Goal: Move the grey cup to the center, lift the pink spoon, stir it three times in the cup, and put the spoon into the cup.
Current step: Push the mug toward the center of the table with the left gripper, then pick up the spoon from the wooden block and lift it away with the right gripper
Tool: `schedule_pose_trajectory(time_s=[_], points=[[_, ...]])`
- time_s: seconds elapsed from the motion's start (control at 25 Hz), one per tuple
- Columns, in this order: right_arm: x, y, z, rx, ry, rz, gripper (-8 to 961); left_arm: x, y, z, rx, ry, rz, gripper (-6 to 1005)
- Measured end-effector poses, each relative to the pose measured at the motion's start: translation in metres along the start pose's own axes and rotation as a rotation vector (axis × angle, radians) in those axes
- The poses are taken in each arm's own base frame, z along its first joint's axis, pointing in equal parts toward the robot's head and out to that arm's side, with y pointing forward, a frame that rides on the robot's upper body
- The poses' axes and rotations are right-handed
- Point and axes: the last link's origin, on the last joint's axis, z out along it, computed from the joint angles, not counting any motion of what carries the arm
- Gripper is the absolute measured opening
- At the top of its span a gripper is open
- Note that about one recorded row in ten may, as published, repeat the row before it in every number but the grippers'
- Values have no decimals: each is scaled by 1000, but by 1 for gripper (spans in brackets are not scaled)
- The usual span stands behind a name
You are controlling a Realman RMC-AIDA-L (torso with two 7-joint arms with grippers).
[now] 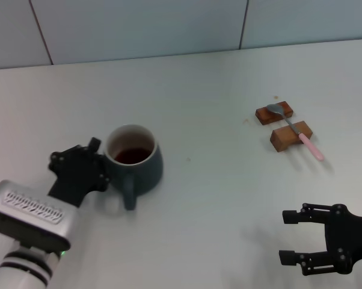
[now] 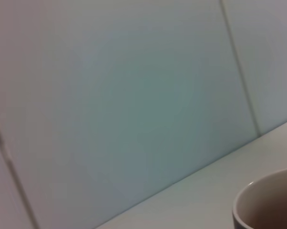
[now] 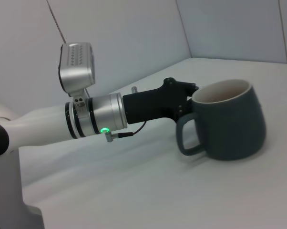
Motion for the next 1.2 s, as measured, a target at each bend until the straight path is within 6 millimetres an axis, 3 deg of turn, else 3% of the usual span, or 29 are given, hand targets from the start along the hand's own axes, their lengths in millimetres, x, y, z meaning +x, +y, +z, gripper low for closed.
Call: schedule_pose_trajectory(time_s=[0.28, 0.32, 0.48, 0.76, 1.0, 1.2], points=[[1, 0, 0, 0, 0, 10, 839, 3, 4, 4, -22, 4, -1, -1], [0, 0, 0, 0, 0, 10, 839, 12, 17, 18, -97, -6, -7, -1], [0, 0, 0, 0, 0, 9, 839, 23, 30, 26, -187, 28, 8, -1], [0, 1, 1, 9, -35, 19, 839, 26, 31, 25, -232, 58, 20, 0], [-4, -6, -1, 75, -139, 53, 839, 5, -3, 8, -192, 38, -46, 74], [-4, -12, -16, 196, -320, 135, 839, -2, -31, -11, -385, 94, -143, 166]])
